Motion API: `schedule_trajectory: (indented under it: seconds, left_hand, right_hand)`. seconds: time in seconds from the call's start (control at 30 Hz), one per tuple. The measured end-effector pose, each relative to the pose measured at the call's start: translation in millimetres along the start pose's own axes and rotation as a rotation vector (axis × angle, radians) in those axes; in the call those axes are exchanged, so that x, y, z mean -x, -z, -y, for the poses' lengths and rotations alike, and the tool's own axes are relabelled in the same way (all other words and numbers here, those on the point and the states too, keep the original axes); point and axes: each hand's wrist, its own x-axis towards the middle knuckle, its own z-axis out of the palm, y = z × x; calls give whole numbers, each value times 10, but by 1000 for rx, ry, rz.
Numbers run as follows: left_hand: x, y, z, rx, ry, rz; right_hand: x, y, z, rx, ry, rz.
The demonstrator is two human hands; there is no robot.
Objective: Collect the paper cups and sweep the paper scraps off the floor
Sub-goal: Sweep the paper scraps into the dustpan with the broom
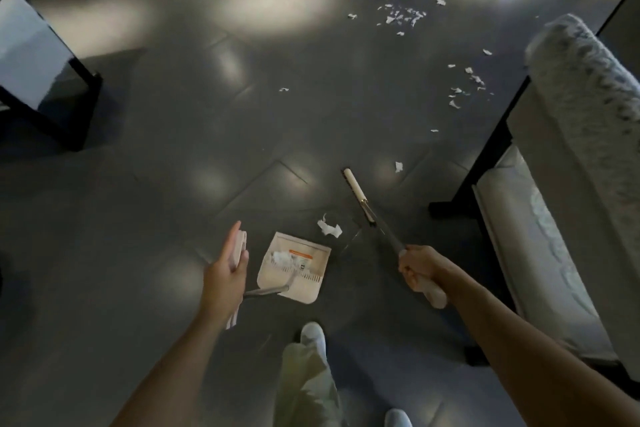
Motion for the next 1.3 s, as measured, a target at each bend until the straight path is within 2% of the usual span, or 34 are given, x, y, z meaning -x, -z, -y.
schedule_trajectory:
  seconds: [0.17, 0.3, 0.43, 0.5, 0.67, 0.7, 0.87, 1.03, 1.2, 1.3]
  left_hand:
    - [-961, -51, -47, -2, -59, 211]
    - [-1590, -35, -44, -70, -90, 295]
    - [-1908, -54, -46, -67, -114, 301]
    - [-2015, -63, -42, -64, -133, 289]
    - [-2182, -10, -92, -41, -140, 322]
    - [-2225, 4, -130, -30, -148, 326]
    - [-2553, -117, -463, -1, -222, 343]
    - [-3000, -493, -946, -73, -308, 299]
    - [-3604, -1034, -1475, -86, -374, 338]
    - [-4018, -1424, -1779, -146, -388, 362]
  right_hand:
    - [-424, -243, 481, 35, -58, 18]
    - [-560, -491, 785, 167, -71, 70]
    - [-462, -750, 990, 239, -84, 203]
    - [-365, -799, 1085, 176, -109, 270]
    - [-218, -428, 1331, -355, -244, 314]
    - [-196, -318, 1358, -310, -215, 311]
    - [-264, 88, 1554, -232, -109, 171]
    - [-683, 527, 1817, -155, 17, -95]
    - [-1338, 1110, 2092, -152, 16, -246]
    - [-1745, 1487, 2239, -103, -25, -280]
